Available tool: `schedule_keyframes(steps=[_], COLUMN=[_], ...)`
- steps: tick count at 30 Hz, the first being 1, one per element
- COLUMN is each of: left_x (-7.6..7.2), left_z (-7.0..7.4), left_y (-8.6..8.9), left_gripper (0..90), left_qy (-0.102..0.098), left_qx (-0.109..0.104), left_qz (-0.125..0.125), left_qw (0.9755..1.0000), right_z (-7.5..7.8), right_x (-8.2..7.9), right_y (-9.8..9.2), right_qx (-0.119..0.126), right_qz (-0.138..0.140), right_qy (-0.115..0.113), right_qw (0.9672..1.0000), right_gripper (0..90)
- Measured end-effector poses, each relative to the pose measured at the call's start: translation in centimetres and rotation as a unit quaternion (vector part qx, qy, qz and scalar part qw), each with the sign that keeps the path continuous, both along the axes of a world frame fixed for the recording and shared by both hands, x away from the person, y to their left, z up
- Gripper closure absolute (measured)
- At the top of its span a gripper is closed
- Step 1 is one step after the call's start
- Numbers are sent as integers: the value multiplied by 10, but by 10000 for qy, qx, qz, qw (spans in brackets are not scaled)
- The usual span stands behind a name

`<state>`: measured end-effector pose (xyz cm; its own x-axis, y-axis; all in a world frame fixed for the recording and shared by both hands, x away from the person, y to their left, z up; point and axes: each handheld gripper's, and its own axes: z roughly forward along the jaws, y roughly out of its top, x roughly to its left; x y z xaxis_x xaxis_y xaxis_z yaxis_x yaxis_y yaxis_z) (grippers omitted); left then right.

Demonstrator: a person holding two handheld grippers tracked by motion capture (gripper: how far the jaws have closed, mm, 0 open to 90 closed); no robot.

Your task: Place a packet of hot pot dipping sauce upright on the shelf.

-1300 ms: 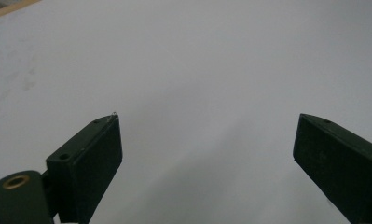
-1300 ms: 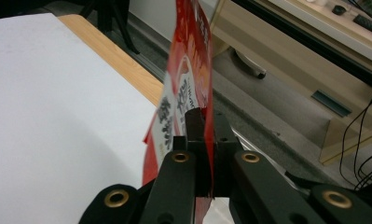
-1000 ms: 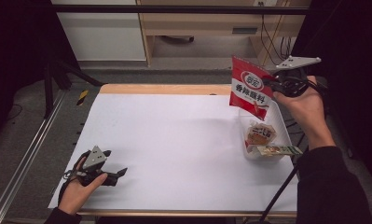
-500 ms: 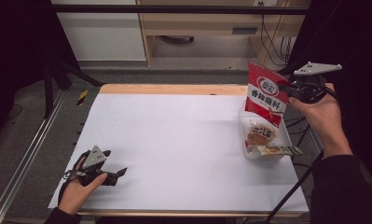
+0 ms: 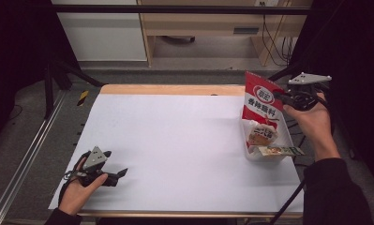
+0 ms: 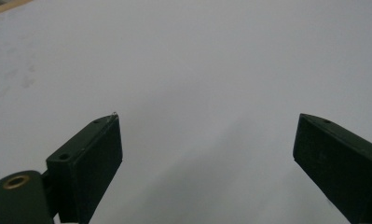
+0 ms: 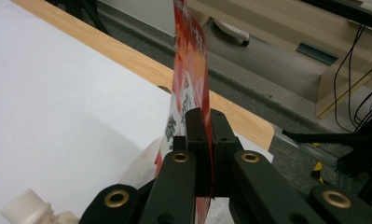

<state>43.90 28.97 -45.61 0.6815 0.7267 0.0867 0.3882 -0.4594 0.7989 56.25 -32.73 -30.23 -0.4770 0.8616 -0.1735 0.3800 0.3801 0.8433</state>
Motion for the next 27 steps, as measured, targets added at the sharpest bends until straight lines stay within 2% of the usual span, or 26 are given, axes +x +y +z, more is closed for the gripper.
schedule_keyframes(steps=[4, 7, 19, 23, 26, 27], left_x=[0, 0, -1, -1, -1, -1], left_z=[0, 0, -1, -1, -1, -1], left_y=[-1, -1, -2, -2, -2, -2], left_gripper=[78, 80, 80, 80, 80, 80], left_qy=[2, 6, 16, 22, 14, 13], left_qx=[0, 4, 28, 28, 28, 28], left_qz=[-4, -5, -18, -15, -19, -18], left_qw=[10000, 10000, 10000, 10000, 10000, 10000], right_z=[-10, -15, -25, -27, -28, -28], right_x=[1, -1, -14, -16, -18, -19], right_y=[-4, -9, -25, -29, -29, -30], right_qx=[48, 199, 179, 72, 32, 25], right_qz=[-17, -76, -252, -336, -346, -333], right_qy=[38, 53, 229, 341, 431, 399], right_qw=[10000, 9998, 9993, 9988, 9985, 9986], right_gripper=[897, 897, 894, 891, 860, 848])
